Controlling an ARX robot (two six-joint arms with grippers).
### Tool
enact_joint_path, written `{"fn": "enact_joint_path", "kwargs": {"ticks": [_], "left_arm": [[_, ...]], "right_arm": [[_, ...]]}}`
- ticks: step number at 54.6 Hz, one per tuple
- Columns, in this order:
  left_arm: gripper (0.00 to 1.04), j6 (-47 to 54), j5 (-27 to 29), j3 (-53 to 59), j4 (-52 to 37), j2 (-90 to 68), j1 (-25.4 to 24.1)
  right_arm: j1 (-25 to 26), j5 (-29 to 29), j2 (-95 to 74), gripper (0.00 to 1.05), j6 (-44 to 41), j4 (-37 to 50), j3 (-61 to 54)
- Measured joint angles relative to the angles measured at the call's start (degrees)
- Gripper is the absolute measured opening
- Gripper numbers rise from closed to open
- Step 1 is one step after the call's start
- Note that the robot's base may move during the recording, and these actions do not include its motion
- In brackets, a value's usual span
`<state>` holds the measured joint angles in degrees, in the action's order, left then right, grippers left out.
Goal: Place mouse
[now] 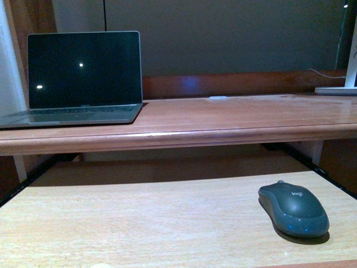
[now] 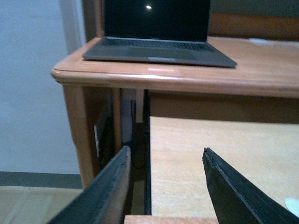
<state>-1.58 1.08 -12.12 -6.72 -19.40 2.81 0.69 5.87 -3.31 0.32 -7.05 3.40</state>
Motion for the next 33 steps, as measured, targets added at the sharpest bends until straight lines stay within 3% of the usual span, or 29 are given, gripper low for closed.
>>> {"fn": "enact_joint_path", "kwargs": {"ticks": [4, 9, 12, 17, 28, 33], "left_arm": [[0.31, 0.37, -0.63, 1.55, -0.15, 1.18, -2.05], [0.09, 0.70, -1.01, 3.52, -0.46, 3.32, -2.47], [0.03, 0.66, -1.05, 4.28, -0.46, 4.02, -2.51], [0.03, 0.92, -1.07, 5.29, -0.46, 4.94, -2.51], [0.03, 0.94, -1.07, 7.30, -0.37, 7.63, -2.54], [0.03, 0.96, -1.09, 8.13, 6.62, 14.25, -2.56]], "right_arm": [[-0.94, 0.42, -4.57, 0.97, 0.57, -2.03, 2.78], [-2.75, -1.22, -15.78, 0.97, 3.13, 5.77, 10.88], [-4.20, -2.78, -21.00, 0.97, 4.28, 7.61, 15.17], [-8.07, -5.66, -27.58, 0.97, 4.68, 10.03, 20.35], [-23.91, -14.01, -42.16, 0.97, 4.07, 9.64, 31.76], [-31.26, -17.81, -49.64, 0.97, 1.36, 10.93, 35.23]]}}
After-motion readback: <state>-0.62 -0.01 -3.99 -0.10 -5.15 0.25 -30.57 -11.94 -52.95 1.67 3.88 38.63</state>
